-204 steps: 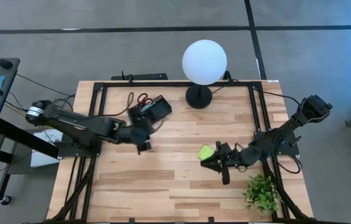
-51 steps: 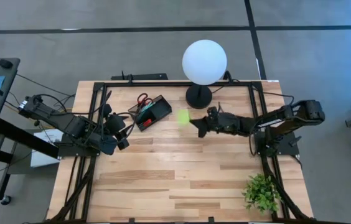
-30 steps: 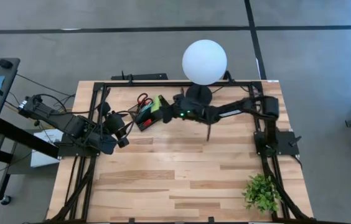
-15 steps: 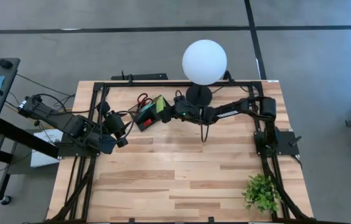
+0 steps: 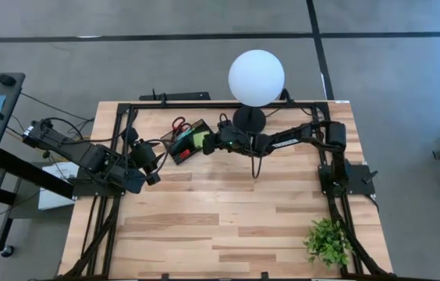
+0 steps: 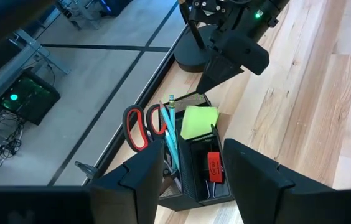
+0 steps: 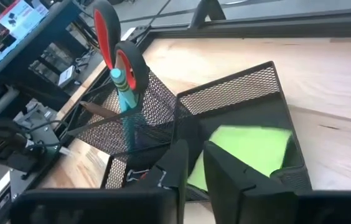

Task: Pick and place office supplies into organizer
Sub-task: Return to Home Position

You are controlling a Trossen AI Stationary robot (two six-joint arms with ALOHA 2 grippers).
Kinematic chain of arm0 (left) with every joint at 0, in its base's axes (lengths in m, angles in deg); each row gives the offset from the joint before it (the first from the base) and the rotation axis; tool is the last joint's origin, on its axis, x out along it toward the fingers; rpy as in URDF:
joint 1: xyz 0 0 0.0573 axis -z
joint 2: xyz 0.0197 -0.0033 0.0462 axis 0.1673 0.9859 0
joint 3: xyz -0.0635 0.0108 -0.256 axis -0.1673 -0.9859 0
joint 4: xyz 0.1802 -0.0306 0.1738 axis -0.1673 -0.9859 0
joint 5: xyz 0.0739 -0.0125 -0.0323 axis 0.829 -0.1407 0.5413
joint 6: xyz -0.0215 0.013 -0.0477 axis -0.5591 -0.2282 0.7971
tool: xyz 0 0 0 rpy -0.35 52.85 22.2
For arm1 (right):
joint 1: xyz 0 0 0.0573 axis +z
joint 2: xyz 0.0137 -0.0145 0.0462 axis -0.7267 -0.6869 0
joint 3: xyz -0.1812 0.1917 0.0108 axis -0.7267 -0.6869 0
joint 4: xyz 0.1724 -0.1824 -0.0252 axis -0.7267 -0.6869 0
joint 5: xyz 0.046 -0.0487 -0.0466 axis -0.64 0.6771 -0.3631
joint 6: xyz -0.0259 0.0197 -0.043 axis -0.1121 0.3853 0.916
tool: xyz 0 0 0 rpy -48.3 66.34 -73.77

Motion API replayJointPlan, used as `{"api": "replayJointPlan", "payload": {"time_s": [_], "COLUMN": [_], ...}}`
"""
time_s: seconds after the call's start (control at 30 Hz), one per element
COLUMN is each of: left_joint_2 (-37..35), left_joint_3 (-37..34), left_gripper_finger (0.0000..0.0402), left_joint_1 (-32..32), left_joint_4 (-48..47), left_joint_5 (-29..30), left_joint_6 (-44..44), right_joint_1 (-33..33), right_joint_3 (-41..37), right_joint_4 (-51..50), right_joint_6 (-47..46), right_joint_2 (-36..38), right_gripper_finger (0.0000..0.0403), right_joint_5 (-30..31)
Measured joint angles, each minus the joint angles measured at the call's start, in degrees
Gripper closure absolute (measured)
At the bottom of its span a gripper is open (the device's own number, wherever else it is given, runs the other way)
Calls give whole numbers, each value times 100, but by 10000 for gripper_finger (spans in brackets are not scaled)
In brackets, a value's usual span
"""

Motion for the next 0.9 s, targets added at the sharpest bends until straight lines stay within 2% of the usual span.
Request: {"api": "replayJointPlan", "payload": {"time_s": [0.13, 0.23, 0.37, 0.5, 0.6, 0.67, 0.73, 0.8, 0.9], "left_joint_2": [2, -5, -281, -763, -1205, -1471, -1735, -2031, -2534], "left_joint_3": [0, 0, 0, 2, 4, 4, 4, 4, 4], "left_gripper_finger": [237, 237, 237, 237, 237, 237, 237, 237, 237], "left_joint_1": [0, 0, 87, 230, 267, 267, 267, 273, 273], "left_joint_4": [-2, -17, -426, -1031, -1463, -1846, -2192, -2426, -2364], "left_joint_5": [0, -1, -101, -186, -418, -777, -1169, -1476, -1484], "left_joint_6": [4, 6, -68, 2, 103, 223, 491, 509, 535], "right_joint_1": [0, -9, -1, 17, 136, 249, 416, 642, 1184], "right_joint_3": [0, 0, -9, -6, 0, 0, 1, 1, -65], "right_joint_4": [2, 71, 51, -223, -599, -1168, -1906, -2761, -3722], "right_joint_6": [-59, -64, 289, 502, 804, 1117, 1517, 2048, 2623], "right_joint_2": [0, 2, 374, 1185, 1933, 2457, 2984, 3500, 4157], "right_gripper_finger": [338, 329, 326, 326, 326, 326, 326, 326, 326], "right_joint_5": [-65, -577, -2033, -3770, -4366, -4624, -4636, -4342, -3140]}}
